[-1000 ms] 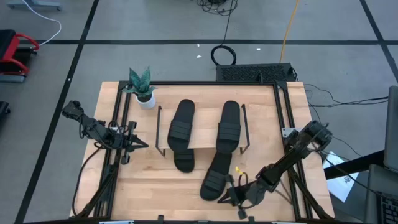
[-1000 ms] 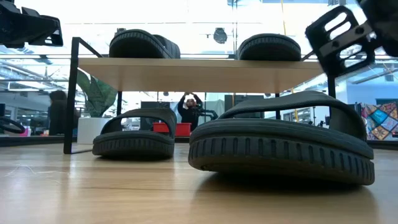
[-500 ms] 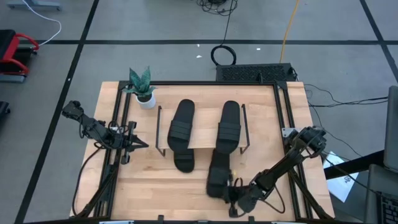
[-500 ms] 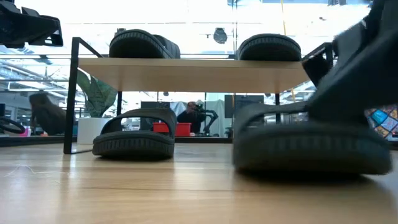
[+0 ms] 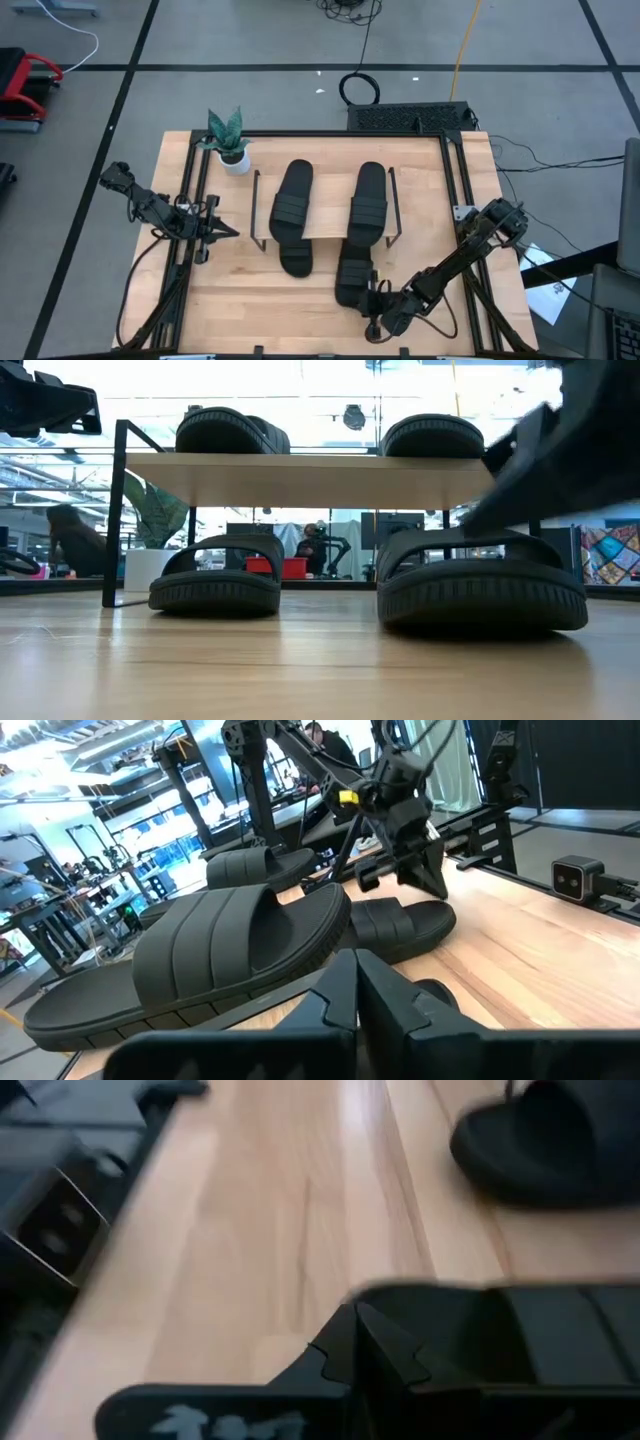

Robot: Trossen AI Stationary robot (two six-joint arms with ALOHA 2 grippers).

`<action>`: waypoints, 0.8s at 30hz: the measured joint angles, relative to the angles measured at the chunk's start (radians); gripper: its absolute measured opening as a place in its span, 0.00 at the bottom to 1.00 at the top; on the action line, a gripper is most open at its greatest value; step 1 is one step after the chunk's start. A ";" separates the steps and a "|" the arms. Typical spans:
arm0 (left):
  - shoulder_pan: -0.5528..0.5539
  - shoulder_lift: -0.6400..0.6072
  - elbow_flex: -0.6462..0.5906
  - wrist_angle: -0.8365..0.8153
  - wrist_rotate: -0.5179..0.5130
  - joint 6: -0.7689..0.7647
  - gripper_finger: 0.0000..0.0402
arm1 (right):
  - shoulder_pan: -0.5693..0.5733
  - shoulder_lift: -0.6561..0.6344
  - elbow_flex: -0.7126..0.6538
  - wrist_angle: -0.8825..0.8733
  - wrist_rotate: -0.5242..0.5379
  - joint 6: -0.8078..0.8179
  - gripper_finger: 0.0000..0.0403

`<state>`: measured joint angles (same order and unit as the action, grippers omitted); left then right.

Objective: Pick and place slides into the shelf
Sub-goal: Put the black slipper under the shelf

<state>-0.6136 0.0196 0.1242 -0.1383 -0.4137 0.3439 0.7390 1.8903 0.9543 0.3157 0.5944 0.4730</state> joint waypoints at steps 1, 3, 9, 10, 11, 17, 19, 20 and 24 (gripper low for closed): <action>0.000 0.000 0.000 0.000 0.000 0.000 0.03 | 0.001 -0.009 0.000 0.012 0.004 -0.009 0.00; 0.000 0.000 0.000 0.000 0.000 -0.006 0.05 | 0.007 -0.031 0.000 0.018 0.011 -0.024 0.00; 0.000 0.000 0.000 0.000 0.000 -0.007 0.03 | 0.025 -0.068 0.001 0.065 -0.057 -0.040 0.00; 0.000 0.000 0.000 0.000 0.000 -0.007 0.03 | 0.027 -0.062 0.002 0.076 -0.076 -0.039 0.00; 0.000 0.000 0.000 0.000 0.000 -0.006 0.02 | 0.028 -0.054 0.002 0.081 -0.085 -0.032 0.00; 0.000 0.000 0.000 0.000 0.000 -0.003 0.02 | 0.028 0.005 0.001 0.117 -0.114 0.039 0.00; 0.000 0.000 0.000 0.000 0.000 -0.002 0.04 | 0.028 0.023 0.001 0.170 -0.150 0.046 0.00; 0.000 0.000 0.000 0.000 0.000 -0.001 0.05 | 0.028 0.030 0.001 0.192 -0.171 0.047 0.00; 0.000 0.000 0.000 0.001 0.000 0.000 0.06 | 0.029 0.059 0.002 0.216 -0.215 0.075 0.00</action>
<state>-0.6136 0.0193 0.1246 -0.1375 -0.4137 0.3443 0.7683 1.9490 0.9558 0.5322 0.3796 0.5483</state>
